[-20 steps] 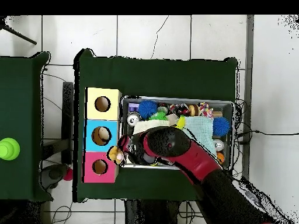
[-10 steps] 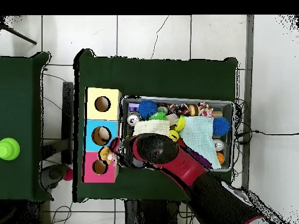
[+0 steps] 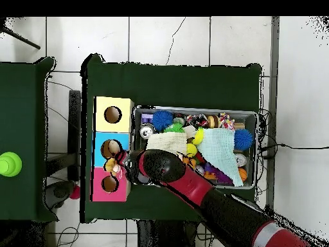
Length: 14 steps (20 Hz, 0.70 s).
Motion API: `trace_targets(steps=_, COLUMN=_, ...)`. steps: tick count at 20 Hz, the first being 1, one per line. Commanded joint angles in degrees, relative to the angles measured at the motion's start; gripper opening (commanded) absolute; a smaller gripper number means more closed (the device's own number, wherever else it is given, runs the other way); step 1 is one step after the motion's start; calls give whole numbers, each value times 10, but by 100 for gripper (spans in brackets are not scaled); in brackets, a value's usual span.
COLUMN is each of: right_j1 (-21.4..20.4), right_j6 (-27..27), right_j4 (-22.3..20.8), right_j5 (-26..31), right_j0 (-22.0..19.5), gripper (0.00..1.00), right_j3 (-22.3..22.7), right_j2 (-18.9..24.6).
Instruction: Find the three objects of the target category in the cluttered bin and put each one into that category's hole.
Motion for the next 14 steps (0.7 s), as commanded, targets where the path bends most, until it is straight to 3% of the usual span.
trace_targets(steps=1, right_j1=64, right_j6=103, right_j4=6, right_j5=-46, right_j0=1, gripper=0, right_j3=-13, right_j2=36)
trace_targets(steps=8, right_j1=70, right_j6=139, right_j4=26, right_j5=-48, right_j0=-6, gripper=0, right_j3=4, right_j2=67)
trace_targets(steps=14, right_j1=61, right_j6=146, right_j4=33, right_j5=-20, right_j0=-3, gripper=0, right_j3=14, right_j2=59)
